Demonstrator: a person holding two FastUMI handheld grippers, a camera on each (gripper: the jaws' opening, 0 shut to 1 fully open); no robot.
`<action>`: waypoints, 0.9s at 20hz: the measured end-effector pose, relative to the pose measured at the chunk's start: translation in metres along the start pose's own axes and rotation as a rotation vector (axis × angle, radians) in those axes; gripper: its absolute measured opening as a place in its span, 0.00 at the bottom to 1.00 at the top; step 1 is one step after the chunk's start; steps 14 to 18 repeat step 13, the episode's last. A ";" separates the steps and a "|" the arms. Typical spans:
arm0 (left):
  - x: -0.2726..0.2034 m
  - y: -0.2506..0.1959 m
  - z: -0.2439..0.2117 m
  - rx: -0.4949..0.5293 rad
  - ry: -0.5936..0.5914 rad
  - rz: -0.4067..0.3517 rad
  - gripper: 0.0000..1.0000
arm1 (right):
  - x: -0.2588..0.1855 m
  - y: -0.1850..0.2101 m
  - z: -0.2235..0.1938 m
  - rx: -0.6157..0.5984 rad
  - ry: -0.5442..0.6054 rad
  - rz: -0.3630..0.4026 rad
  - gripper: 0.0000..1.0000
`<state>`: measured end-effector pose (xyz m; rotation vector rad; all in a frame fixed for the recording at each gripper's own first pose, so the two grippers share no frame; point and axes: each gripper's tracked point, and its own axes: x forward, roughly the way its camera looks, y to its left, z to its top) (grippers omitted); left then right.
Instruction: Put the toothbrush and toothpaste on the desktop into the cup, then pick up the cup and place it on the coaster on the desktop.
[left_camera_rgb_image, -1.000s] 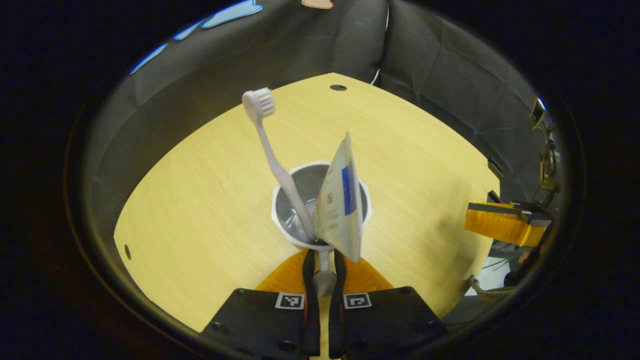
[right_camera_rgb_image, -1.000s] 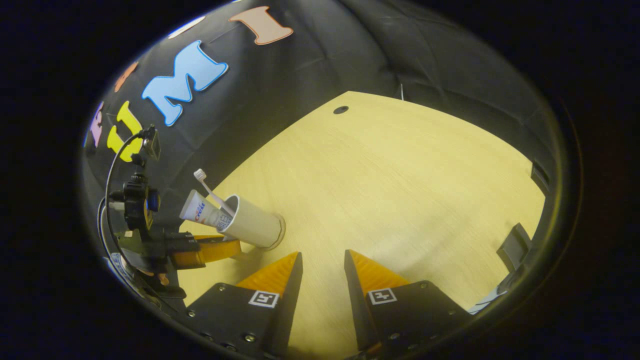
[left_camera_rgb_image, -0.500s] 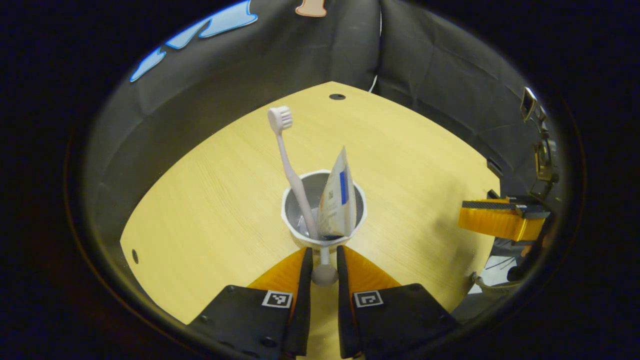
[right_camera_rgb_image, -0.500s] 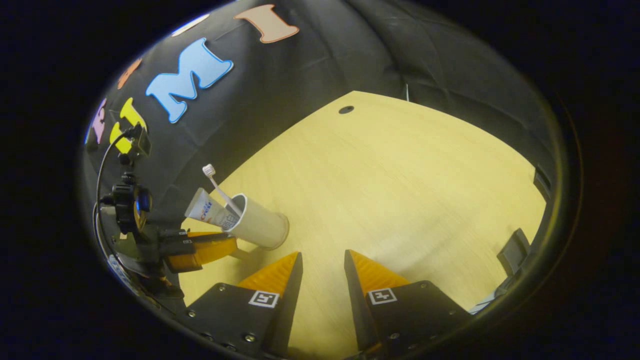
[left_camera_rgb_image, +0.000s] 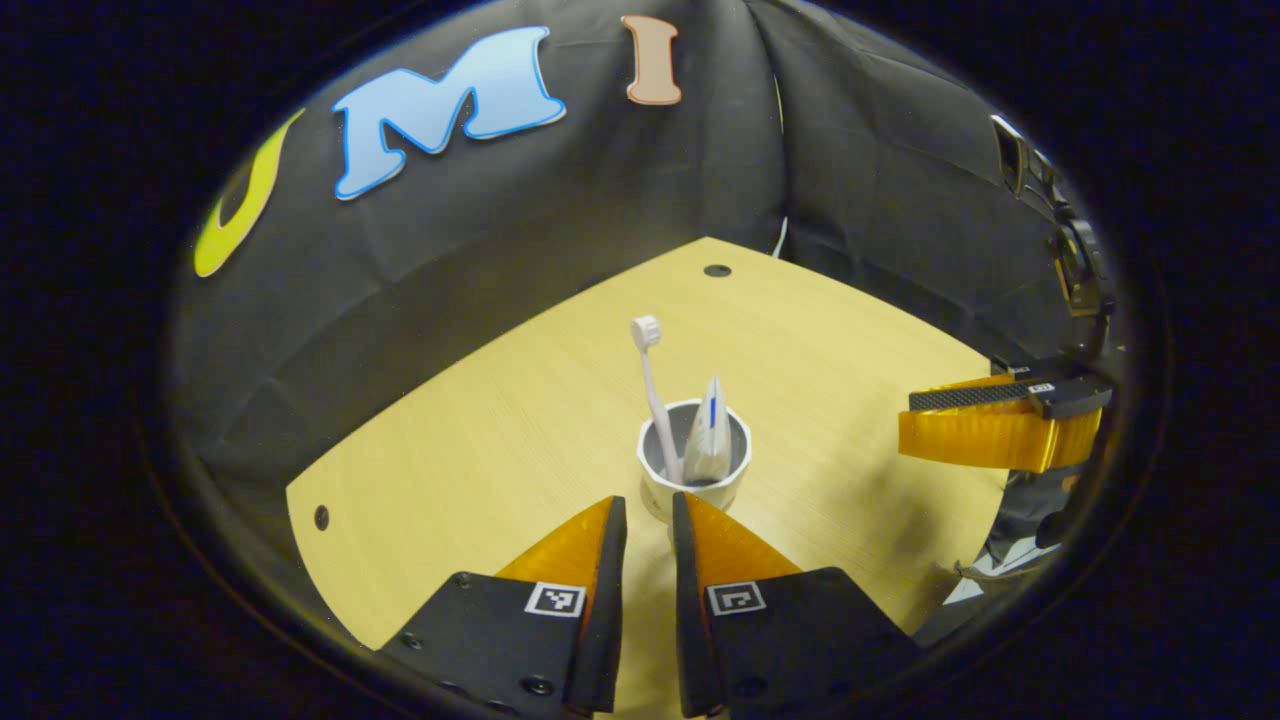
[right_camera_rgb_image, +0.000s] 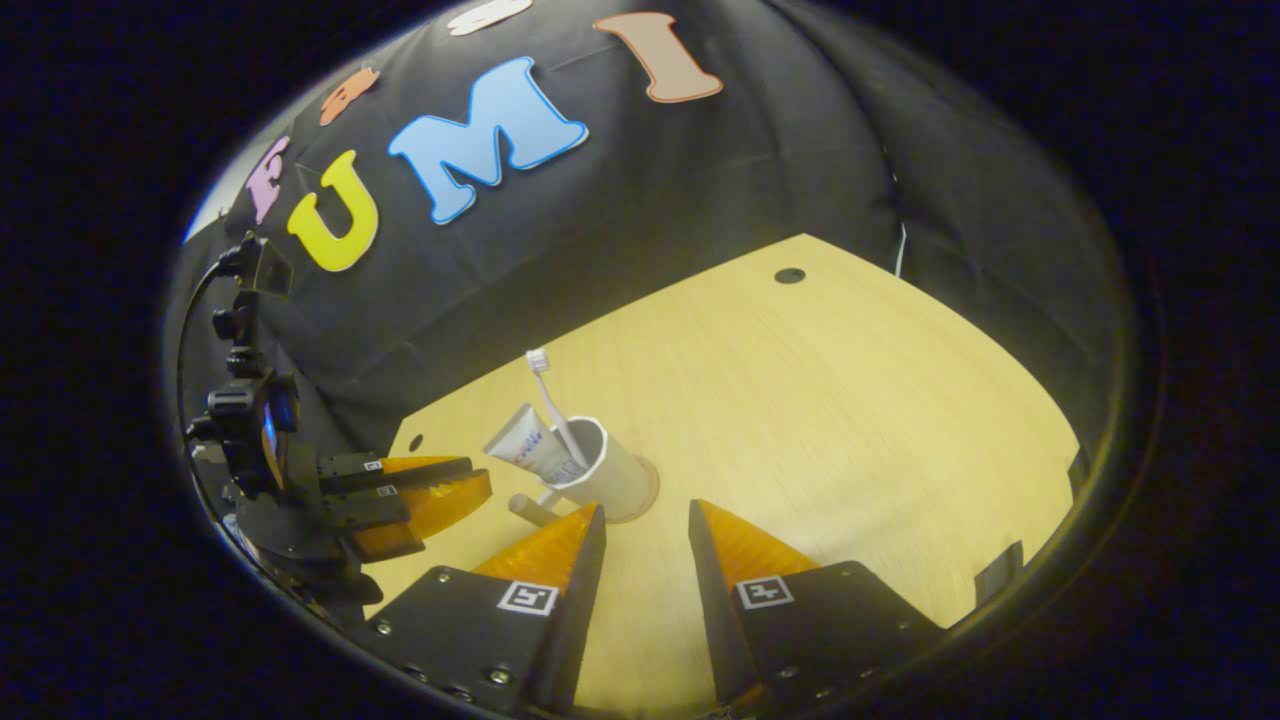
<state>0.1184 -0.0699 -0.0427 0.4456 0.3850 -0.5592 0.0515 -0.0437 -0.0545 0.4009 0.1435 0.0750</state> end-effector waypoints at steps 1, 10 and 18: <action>-0.010 0.005 0.006 -0.010 -0.028 0.025 0.30 | -0.002 0.007 0.009 -0.019 -0.017 0.010 0.50; -0.148 0.063 0.039 -0.166 -0.336 0.348 0.35 | -0.028 0.072 0.074 -0.220 -0.174 0.088 0.50; -0.200 0.081 0.046 -0.250 -0.441 0.461 0.30 | -0.043 0.090 0.091 -0.281 -0.245 0.091 0.45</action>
